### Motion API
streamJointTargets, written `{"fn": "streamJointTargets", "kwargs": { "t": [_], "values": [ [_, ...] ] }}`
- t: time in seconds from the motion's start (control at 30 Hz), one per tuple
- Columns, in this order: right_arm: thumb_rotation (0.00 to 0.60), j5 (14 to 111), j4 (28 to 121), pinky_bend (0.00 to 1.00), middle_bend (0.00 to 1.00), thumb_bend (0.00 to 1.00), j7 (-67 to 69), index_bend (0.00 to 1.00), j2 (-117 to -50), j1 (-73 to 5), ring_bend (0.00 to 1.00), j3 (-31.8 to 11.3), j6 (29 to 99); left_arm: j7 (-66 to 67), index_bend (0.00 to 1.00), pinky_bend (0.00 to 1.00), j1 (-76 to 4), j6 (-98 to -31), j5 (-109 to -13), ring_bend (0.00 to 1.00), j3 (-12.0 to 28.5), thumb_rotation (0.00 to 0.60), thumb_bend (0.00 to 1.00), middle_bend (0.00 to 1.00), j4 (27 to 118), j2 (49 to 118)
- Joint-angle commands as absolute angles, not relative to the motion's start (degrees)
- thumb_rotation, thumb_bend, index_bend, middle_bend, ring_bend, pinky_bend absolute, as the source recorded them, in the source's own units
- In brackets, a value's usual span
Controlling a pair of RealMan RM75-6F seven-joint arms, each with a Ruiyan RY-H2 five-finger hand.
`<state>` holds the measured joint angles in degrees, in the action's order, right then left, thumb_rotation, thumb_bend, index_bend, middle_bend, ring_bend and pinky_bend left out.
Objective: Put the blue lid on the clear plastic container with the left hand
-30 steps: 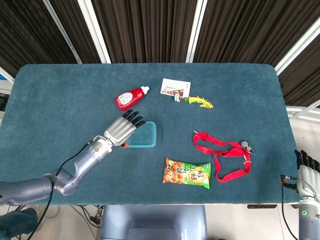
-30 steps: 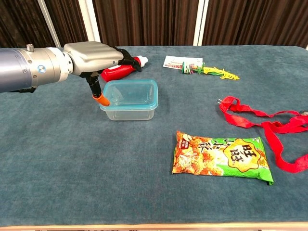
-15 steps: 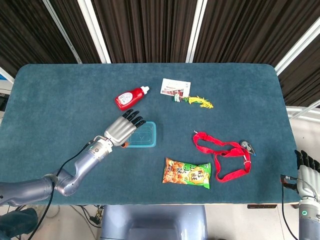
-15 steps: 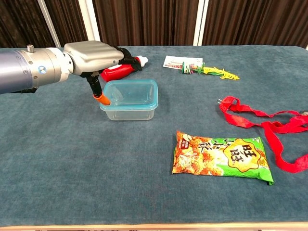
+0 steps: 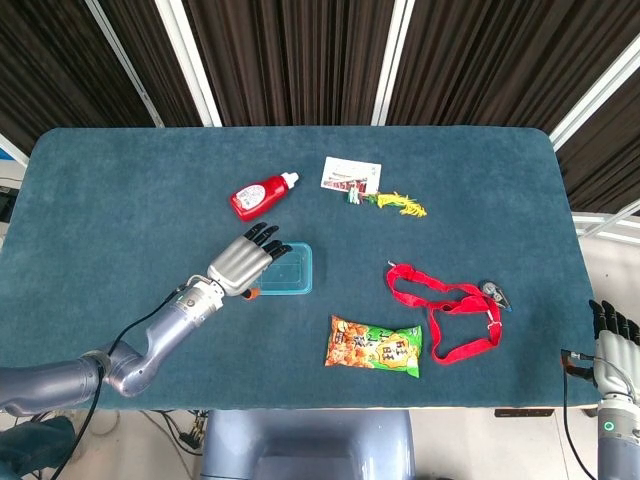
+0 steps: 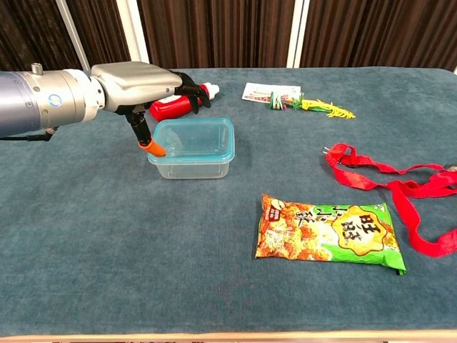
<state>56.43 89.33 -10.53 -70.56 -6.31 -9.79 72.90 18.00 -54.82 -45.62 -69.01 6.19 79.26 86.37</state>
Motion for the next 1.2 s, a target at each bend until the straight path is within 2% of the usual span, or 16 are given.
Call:
{"fn": "streamJointTargets", "kwargs": {
  "t": [0.03,0.23,1.2],
  "values": [
    [0.6,56.28,89.22,0.0,0.0,0.27,-10.59,0.04,-70.59,-6.37,0.0,-9.77,72.7,15.49,0.24,0.07,-54.24,-44.5,-65.21,0.0,7.73,0.6,0.18,0.29,80.72,86.29],
    [0.6,56.35,89.21,0.0,0.0,0.27,-10.58,0.04,-70.68,-6.41,0.0,-9.72,72.66,16.02,0.24,0.07,-54.23,-44.63,-63.38,0.0,8.3,0.6,0.22,0.3,79.49,86.44],
    [0.6,56.11,88.92,0.0,0.0,0.27,-10.79,0.04,-70.95,-6.53,0.0,-9.67,72.5,13.34,0.29,0.07,-53.4,-44.44,-66.55,0.0,7.3,0.6,0.23,0.32,73.28,88.74]
  ]
}}
